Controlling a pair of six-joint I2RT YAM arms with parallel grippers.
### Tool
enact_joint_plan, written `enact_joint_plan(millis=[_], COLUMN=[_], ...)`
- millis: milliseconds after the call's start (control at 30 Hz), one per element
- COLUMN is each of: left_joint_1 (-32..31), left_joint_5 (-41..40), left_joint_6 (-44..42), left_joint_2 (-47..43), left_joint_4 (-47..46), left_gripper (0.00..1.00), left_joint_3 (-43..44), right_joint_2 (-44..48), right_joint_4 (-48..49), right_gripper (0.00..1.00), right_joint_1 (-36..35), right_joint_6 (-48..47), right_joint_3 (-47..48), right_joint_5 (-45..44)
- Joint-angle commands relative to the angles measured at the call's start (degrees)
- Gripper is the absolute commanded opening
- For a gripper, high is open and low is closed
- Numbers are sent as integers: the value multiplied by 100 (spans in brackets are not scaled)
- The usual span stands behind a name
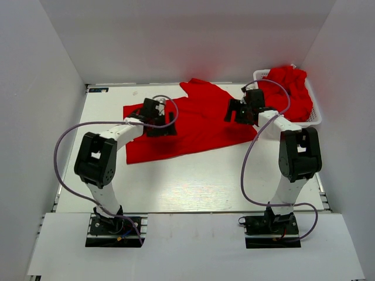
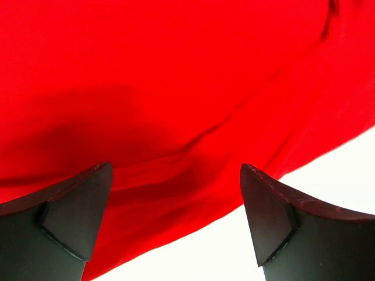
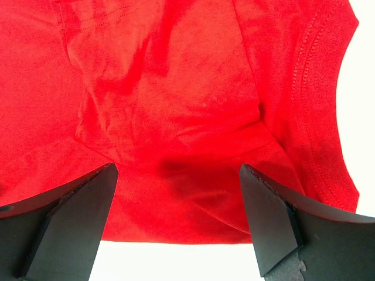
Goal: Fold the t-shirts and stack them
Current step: Fold the flattened tshirt in 1/3 of the way
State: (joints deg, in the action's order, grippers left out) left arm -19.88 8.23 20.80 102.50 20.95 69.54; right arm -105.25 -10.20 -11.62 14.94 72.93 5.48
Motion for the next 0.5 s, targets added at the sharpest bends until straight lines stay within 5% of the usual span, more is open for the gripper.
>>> enact_joint_plan(millis=[0, 467], left_joint_1=[-244, -675], left_joint_5=[283, 935], left_joint_6=[-496, -1183], left_joint_2=[-54, 551], left_joint_4=[23, 260], left_gripper=[100, 100], left_joint_3=[280, 323], right_joint_2=[154, 146], right_joint_4=[9, -9], right_gripper=[90, 90], right_joint_1=[37, 72], right_joint_6=[-52, -9], right_joint_3=[2, -77], right_joint_5=[-90, -187])
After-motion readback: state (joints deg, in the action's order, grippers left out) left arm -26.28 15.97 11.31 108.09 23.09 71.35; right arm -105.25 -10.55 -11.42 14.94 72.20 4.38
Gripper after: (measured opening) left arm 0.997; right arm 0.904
